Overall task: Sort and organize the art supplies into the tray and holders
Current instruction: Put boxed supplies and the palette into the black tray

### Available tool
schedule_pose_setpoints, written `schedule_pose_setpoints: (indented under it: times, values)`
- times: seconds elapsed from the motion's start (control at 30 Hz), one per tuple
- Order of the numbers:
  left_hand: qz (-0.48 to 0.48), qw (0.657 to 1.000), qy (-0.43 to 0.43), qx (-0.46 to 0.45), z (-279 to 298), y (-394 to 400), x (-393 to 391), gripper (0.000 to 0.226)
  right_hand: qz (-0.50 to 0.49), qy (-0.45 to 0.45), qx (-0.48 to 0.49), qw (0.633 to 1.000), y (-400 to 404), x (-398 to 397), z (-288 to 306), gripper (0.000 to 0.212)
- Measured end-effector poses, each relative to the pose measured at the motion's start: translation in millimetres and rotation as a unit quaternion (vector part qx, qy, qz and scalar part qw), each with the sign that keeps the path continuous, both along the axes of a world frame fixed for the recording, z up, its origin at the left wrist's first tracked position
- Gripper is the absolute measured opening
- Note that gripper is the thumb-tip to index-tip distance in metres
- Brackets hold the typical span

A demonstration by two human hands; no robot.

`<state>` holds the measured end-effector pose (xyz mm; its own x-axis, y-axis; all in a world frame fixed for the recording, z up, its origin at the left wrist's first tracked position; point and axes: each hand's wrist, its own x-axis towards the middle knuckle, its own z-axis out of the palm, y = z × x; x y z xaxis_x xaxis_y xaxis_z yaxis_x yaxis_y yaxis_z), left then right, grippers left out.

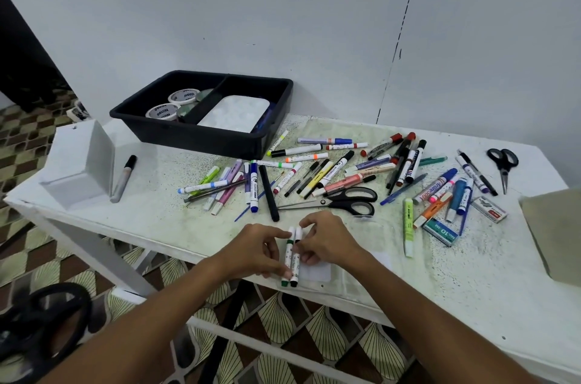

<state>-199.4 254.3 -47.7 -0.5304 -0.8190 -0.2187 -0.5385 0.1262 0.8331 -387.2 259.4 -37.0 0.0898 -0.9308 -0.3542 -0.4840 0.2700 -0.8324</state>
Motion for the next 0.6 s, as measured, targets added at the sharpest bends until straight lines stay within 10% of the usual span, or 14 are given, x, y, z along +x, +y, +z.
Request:
schedule_pose_setpoints:
  times: [0.6]
  values:
    - [-0.013, 0.999, -0.024, -0.022, 4.5, -1.8, -2.4, 0.078, 0.130, 0.218, -0.057, 0.966, -6.7, -2.4, 6.4, 0.077]
